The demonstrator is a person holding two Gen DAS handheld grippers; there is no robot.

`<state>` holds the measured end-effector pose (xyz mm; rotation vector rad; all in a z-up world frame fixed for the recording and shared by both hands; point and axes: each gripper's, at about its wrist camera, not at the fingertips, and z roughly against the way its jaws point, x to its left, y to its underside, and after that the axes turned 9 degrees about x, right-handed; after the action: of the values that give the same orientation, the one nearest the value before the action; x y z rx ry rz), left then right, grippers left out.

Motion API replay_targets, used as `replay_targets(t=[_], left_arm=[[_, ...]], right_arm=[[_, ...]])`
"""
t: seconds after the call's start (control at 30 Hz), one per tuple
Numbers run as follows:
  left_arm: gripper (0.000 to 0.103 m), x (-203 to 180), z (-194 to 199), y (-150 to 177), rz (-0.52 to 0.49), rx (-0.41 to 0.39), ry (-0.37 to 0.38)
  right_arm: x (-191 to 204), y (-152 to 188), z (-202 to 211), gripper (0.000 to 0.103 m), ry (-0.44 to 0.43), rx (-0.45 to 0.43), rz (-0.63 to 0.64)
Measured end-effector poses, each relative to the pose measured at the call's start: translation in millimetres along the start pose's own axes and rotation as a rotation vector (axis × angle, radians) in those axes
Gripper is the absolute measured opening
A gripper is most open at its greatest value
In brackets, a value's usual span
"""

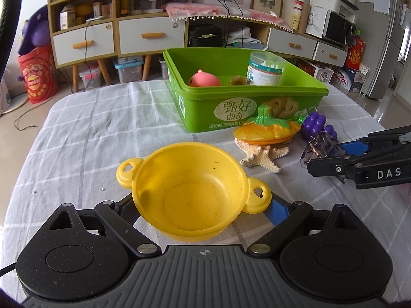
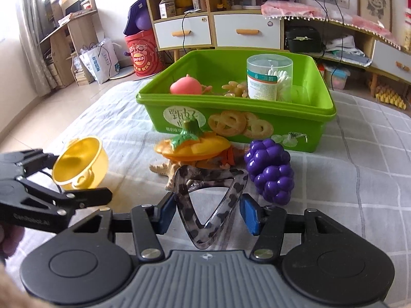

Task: Organize rigid objects
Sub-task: 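Carry the pot and clip into the green bin and open both grippers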

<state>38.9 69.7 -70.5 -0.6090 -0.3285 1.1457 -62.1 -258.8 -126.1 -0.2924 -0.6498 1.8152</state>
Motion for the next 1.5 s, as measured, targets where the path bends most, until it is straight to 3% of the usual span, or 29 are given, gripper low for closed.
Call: replay_targets(t=[0.5, 0.93, 1.23, 1.37, 1.5], left_arm=[[0.094, -18, 18, -23, 0.016, -0.006, -0.020], [0.094, -25, 28, -48, 0.130, -0.065, -0.013], [0.094, -45, 23, -65, 0.153, -0.112, -0.014], [0.094, -61, 18, -73, 0.089, -0.143, -0.070], [0.094, -68, 9, -89, 0.125, -0.164, -0.073]], right_arm=[[-18, -16, 27, 0.039, -0.042, 0.069, -0.147], [-44, -30, 60, 0.039, -0.090, -0.005, -0.287], [-78, -41, 75, 0.039, -0.120, -0.075, -0.419], [-95, -43, 77, 0.039, -0.138, -0.109, -0.497], [-106, -51, 73, 0.039, -0.171, -0.155, -0.554]])
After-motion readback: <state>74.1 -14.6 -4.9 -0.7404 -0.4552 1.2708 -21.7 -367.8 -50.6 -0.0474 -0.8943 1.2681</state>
